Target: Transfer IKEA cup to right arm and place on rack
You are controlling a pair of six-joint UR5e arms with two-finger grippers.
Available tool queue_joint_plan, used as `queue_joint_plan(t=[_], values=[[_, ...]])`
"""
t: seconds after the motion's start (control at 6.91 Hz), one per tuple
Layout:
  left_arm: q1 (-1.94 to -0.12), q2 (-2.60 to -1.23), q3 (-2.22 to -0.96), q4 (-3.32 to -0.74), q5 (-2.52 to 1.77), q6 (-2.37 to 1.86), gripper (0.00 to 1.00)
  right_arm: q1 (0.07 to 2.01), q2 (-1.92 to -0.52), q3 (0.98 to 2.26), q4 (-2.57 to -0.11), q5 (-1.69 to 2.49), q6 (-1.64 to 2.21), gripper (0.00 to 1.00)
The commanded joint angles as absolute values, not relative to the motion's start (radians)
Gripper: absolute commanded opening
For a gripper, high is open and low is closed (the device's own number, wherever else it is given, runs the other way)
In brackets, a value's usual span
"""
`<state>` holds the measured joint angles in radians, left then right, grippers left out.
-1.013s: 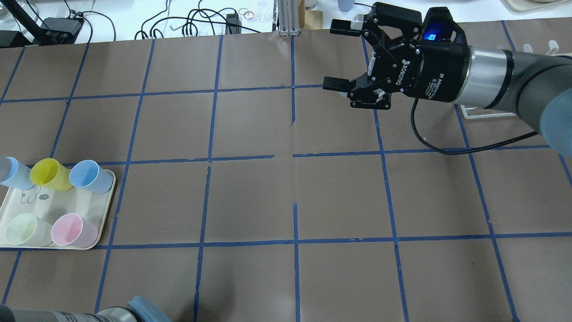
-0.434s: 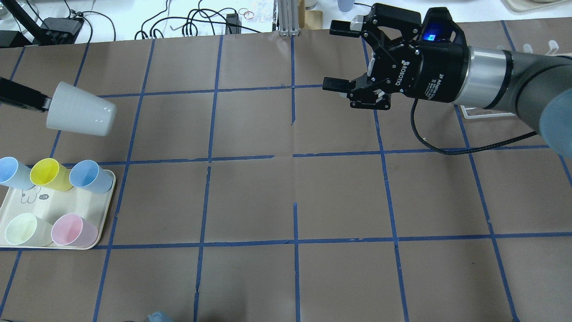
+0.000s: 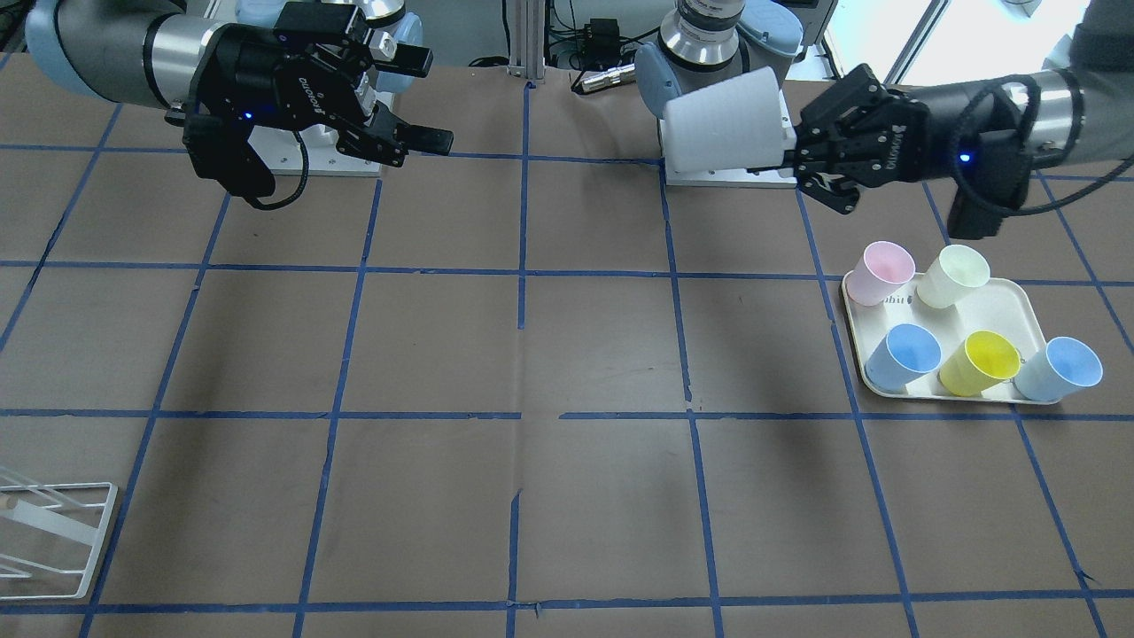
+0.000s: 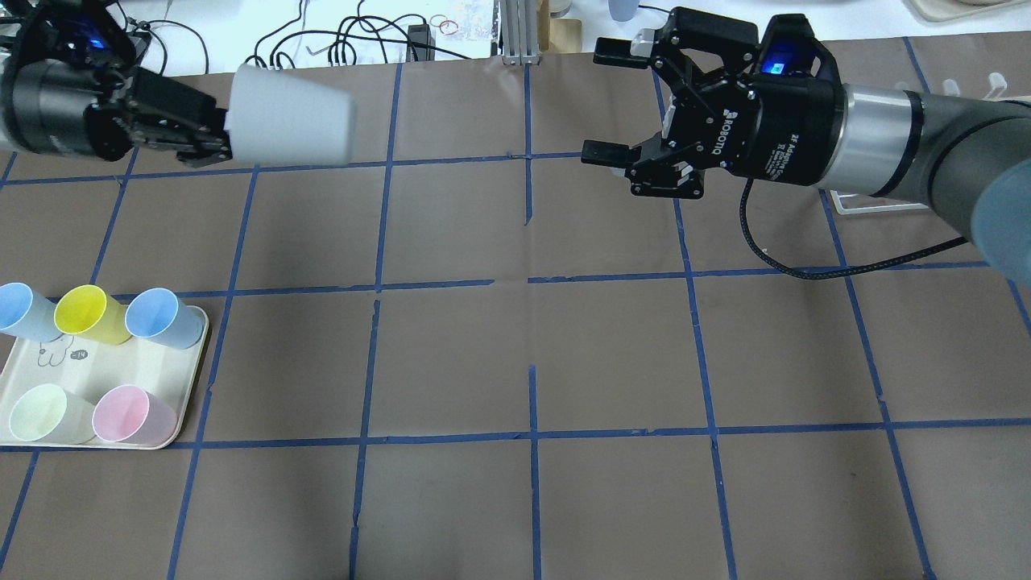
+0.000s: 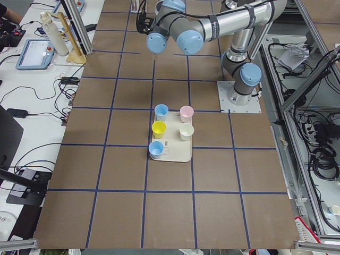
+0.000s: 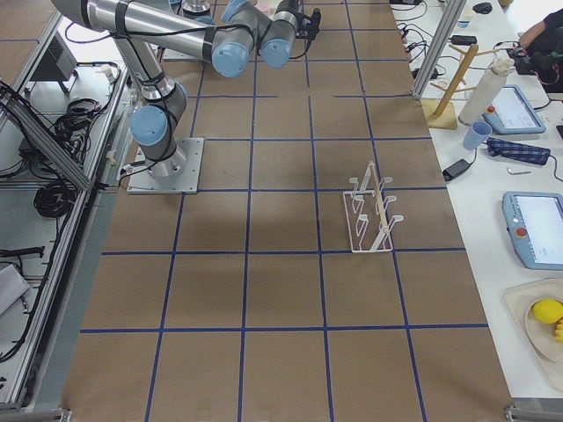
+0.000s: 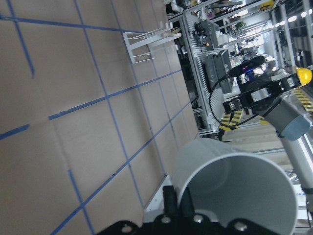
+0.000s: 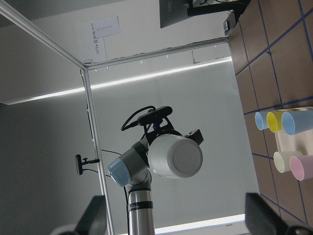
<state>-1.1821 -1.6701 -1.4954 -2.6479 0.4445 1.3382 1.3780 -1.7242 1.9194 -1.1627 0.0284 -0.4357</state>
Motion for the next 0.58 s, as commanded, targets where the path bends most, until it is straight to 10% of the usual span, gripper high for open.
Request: queue_joint_plan(t=[0.0,0.43], values=[[-1.323,-1.648,-1.512,-2.777,0.315,1.336,0.00,1.379,-1.724,1.921,-1.160,0.029,-0.436,1.00],[-1.341,-1.631,-1.569,-2.809,0.290,1.347,0.00,1.378,-1.732,1.914,-1.149,0.041,-0.387,1.00]])
